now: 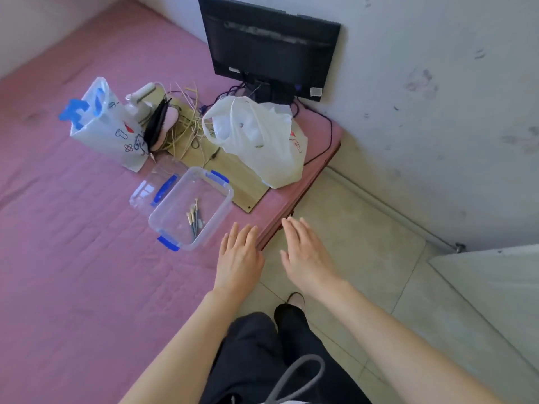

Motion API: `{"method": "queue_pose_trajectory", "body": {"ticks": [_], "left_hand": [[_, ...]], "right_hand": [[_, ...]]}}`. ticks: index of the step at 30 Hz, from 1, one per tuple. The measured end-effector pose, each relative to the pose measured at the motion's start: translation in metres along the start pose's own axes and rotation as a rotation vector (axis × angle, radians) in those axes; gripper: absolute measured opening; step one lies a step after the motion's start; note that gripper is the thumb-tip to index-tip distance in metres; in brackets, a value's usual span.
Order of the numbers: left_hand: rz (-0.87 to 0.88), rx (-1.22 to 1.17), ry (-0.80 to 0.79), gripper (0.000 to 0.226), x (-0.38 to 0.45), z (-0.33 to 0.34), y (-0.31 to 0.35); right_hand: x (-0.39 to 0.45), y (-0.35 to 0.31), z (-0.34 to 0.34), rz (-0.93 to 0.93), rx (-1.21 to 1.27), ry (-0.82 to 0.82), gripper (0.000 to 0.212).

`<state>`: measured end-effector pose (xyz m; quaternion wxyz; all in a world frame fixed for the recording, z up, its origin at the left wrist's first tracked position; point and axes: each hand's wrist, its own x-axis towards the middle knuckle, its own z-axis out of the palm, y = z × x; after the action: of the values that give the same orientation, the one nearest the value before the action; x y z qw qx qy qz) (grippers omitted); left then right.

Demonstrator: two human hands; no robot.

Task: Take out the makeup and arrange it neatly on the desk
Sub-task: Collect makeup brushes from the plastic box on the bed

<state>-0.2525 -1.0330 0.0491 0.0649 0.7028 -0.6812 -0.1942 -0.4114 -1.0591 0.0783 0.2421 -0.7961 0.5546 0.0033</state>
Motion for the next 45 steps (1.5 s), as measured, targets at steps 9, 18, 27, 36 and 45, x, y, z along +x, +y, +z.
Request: {"method": "queue_pose_trajectory", "body": {"ticks": [9,18,27,36,45], "left_hand": [[-0.244,-0.009,0.087,0.051,0.043,-0.009,-0.012],[-0.454,-0.085,0.109,0.045,0.054,-0.010,-0.067],[-0.642,-0.170,0.045,0.038,0.075,0.004,-0.141],[-0.863,-0.316,0.024,0.035,0.129,0.059,-0.198],[-1.033,-0.441,0.052,0.030,0.186,0.155,-0.260]], "right_hand": [[0.089,0.012,-0.021,-0.231,-0.089,-0.108,0.064],[0.163,-0.023,-0.008,-0.342,-0.179,-0.243,0.062],[0.238,-0.065,0.034,-0.514,-0.286,-0.394,0.060],[0.328,-0.087,0.114,-0.623,-0.312,-0.557,0.059],[0.415,-0.081,0.227,-0.506,-0.267,-0.620,0.056]]}}
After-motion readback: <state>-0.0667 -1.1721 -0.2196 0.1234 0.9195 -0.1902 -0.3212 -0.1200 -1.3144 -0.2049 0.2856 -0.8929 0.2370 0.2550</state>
